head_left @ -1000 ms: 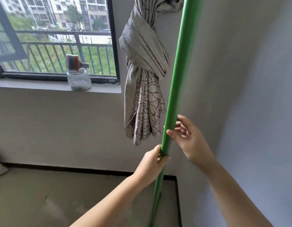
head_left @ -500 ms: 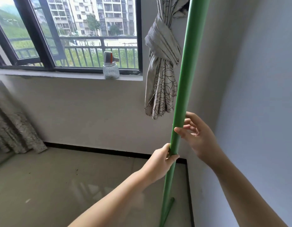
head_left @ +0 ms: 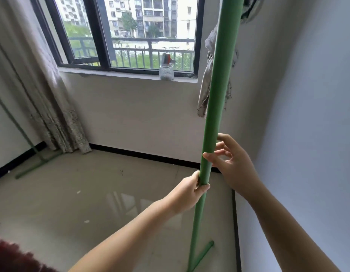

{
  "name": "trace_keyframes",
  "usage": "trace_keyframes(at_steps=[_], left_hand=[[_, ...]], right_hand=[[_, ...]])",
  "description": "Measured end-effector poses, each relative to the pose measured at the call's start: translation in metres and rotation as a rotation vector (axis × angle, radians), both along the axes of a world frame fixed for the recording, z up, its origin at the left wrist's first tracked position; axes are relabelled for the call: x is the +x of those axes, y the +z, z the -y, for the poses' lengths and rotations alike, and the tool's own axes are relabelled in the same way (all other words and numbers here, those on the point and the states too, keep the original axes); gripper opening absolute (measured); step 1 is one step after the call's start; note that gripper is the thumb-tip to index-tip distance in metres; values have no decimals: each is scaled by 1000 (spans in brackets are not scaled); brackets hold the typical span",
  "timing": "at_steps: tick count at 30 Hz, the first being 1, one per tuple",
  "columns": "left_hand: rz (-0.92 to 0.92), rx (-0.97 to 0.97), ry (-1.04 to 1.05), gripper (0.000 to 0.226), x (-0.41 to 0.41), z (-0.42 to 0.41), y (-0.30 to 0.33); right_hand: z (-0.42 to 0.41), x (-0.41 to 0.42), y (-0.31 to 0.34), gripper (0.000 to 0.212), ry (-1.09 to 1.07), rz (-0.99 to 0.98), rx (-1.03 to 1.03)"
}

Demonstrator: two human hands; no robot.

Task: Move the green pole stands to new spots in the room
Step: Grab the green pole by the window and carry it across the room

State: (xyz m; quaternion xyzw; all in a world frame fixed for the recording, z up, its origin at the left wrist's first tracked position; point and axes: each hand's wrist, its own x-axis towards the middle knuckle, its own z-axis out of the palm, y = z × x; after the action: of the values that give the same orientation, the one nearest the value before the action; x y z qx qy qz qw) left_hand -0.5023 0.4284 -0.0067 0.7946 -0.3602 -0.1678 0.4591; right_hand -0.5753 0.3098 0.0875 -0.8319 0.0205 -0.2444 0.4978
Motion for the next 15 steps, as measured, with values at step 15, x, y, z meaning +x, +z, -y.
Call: trace_keyframes(at_steps=[15], left_hand=[[74, 33, 125, 18, -207, -202, 4]], right_hand=[[-199, -191, 0, 28, 64, 30, -65]])
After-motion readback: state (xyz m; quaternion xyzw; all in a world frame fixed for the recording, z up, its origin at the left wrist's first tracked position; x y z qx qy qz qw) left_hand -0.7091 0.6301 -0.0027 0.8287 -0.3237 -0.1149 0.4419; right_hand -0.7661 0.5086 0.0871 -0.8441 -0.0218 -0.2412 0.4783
